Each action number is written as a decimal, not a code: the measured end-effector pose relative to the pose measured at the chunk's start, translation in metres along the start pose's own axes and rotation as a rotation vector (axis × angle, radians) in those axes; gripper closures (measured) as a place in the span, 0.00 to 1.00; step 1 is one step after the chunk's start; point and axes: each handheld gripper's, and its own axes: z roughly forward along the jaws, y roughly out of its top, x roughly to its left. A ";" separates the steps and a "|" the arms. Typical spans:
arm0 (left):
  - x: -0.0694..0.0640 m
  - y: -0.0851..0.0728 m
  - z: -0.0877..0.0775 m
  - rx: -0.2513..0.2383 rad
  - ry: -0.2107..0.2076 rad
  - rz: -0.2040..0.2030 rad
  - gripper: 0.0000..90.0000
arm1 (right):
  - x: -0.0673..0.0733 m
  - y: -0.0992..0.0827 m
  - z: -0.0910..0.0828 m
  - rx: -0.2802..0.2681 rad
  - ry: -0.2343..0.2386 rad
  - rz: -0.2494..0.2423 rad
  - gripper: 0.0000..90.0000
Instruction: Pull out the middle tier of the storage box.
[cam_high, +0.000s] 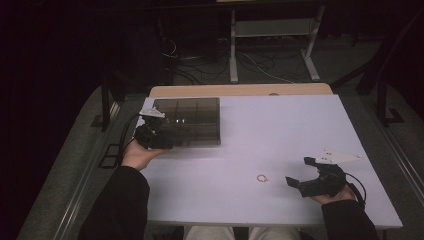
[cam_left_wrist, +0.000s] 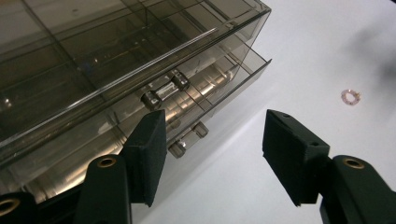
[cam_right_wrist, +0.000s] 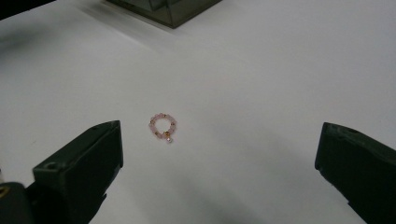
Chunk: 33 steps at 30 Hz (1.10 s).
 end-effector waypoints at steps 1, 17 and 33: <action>0.000 0.000 0.001 -0.001 0.001 0.006 0.45 | 0.000 0.000 0.000 0.000 0.000 0.000 0.00; 0.003 -0.003 0.012 -0.013 0.009 0.158 0.56 | 0.000 0.000 0.001 0.002 0.001 -0.009 0.00; 0.004 -0.005 0.026 0.031 -0.020 0.248 0.64 | 0.000 0.000 0.001 0.008 0.000 -0.011 0.00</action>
